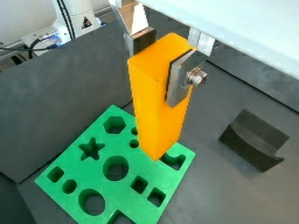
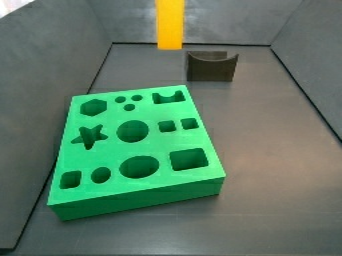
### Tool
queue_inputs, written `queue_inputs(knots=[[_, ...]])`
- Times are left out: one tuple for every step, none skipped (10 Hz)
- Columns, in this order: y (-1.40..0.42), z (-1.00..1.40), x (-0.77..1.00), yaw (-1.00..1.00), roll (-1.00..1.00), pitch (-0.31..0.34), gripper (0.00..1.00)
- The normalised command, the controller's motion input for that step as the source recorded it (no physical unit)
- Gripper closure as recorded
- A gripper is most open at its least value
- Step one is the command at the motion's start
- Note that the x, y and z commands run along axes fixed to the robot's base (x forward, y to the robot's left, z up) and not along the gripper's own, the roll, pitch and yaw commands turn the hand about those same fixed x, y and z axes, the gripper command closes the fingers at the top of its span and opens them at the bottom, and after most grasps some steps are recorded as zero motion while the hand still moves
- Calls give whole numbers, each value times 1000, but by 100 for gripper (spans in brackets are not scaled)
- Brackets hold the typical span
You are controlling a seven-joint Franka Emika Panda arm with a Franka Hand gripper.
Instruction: Insert the rectangle object.
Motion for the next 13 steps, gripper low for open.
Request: queue_inputs(knots=[[-266,-226,0,-403,-10,0,100],[-409,-354,0,-806,0,-14,100],[-311,-394,0,-891,0,0,100],[-323,-357,0,-871,0,0,100],[-329,-351,0,-871,0,0,100],[-354,-289,0,-849,0,0,100],[-343,-306,0,-863,0,0,100],[-374,-226,0,-829,0,0,100],[-406,-186,6,-766,0,0,100],[-380,-226,0,-823,0,0,100],[-334,-326,0,-871,0,0,100],[-334,-326,0,-874,0,0,100],[-263,-280,0,-914,20,0,100]])
